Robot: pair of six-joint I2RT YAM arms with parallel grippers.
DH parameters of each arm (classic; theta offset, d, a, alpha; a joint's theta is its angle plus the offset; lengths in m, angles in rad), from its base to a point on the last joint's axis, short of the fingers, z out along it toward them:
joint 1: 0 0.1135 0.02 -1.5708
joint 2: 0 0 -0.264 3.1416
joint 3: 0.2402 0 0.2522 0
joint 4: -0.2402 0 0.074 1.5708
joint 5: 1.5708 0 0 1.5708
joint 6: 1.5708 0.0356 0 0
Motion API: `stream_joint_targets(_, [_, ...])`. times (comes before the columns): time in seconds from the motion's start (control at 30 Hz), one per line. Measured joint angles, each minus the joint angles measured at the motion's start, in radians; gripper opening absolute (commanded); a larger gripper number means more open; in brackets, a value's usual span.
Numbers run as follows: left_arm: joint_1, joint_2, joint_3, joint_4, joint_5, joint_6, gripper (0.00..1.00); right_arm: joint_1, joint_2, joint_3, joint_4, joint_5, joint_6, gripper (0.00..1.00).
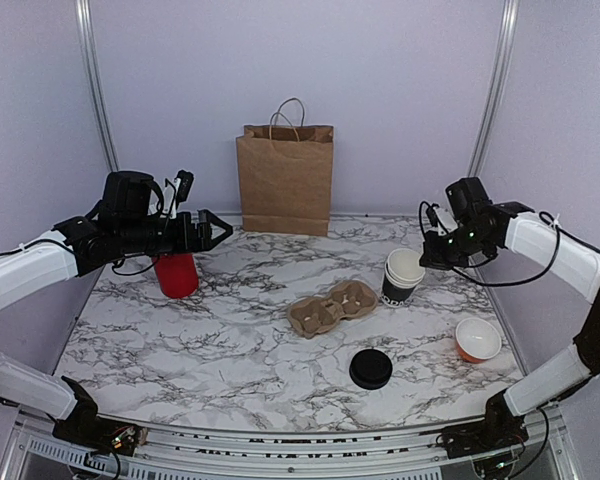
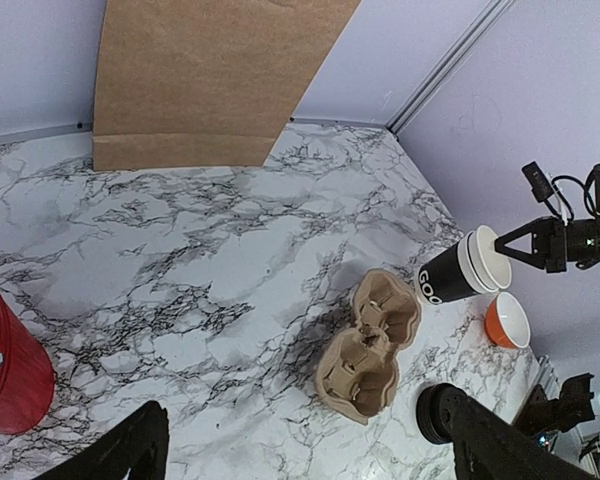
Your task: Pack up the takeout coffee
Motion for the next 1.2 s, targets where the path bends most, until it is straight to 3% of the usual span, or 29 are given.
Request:
stream_joint_targets(0.17, [0.0,0.0,-0.002,0.012,0.01,-0.039,0.99,0.035,-0.014,0.103,-0.016,-0.026,0.019,0.0])
stream_joint_targets(0.37, [-0.001,-0.007,-0.053,0.032,0.008,-0.101,0.99,0.21,0.031,0.271,-0.005,-0.028,0.065,0.0])
stream_joint_targets(0.73, [-0.03,-0.145,-0.288,0.036,-0.053,-0.236,0.99,0.544,0.389,0.491,0.076,-0.029,0.136,0.0])
stream_joint_targets(1.0, [-0.085,-0.181,-0.401,0.035,-0.12,-0.307,0.99,0.659,0.602,0.655,0.071,-0.039,0.157,0.0])
stream_joint_targets(1.2, [-0.095,-0.18,-0.411,0.057,-0.131,-0.333,0.99,0.684,0.652,0.742,0.056,-0.036,0.158,0.0])
